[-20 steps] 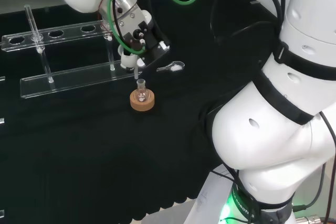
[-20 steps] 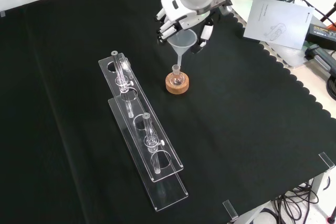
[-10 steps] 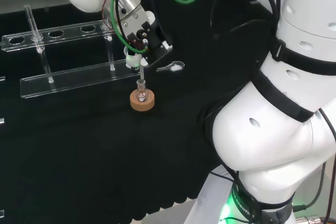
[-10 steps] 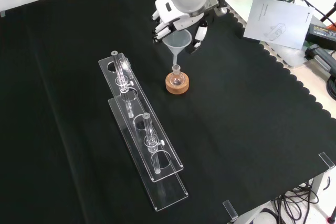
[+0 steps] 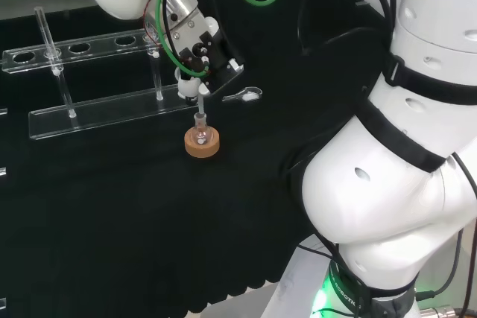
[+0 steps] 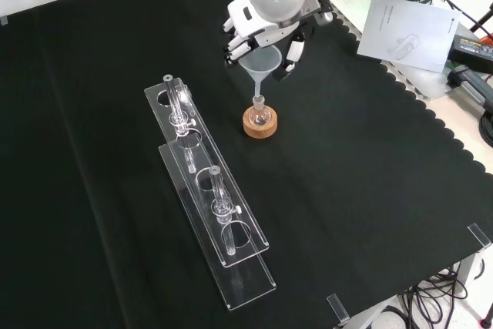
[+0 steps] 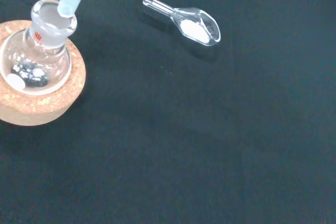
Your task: Place the funnel on the round-bottom flask.
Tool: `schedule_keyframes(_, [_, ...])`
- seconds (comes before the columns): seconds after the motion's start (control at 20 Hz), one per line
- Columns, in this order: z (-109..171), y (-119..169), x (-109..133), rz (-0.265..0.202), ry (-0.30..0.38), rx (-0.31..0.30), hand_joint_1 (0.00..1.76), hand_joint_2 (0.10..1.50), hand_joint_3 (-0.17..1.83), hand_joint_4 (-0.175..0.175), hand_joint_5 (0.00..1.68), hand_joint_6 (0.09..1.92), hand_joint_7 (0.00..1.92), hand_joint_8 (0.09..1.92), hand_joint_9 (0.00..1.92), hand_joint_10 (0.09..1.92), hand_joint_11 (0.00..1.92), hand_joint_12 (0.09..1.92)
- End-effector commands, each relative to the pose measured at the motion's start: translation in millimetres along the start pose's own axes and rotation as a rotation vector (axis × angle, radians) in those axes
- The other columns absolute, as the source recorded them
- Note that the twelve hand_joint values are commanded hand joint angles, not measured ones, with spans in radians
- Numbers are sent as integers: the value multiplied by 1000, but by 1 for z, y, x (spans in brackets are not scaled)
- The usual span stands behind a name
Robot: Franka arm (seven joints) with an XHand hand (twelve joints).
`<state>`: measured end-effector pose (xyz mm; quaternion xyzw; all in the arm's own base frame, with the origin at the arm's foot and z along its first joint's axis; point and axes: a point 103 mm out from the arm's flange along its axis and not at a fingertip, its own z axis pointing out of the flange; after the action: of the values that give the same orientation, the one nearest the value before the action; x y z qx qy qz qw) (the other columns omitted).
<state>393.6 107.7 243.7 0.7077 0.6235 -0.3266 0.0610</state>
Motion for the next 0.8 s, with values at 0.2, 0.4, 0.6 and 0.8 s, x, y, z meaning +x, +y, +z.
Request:
schedule_keyframes(0.2, [5, 2, 8, -12, -1, 7, 767, 794, 554, -59, 555, 651, 717, 829, 1099, 602, 712, 1172])
schedule_keyframes(0.4, [7, 5, 12, -14, -20, 15, 767, 795, 554, -59, 557, 650, 717, 829, 1099, 602, 712, 1172])
schedule_keyframes(0.6, [11, 7, 18, -17, -25, 21, 766, 795, 555, -59, 558, 650, 717, 829, 1099, 601, 712, 1172])
schedule_keyframes(0.8, [15, 11, 20, -21, -25, 27, 766, 796, 555, -59, 560, 650, 717, 829, 1099, 601, 711, 1172])
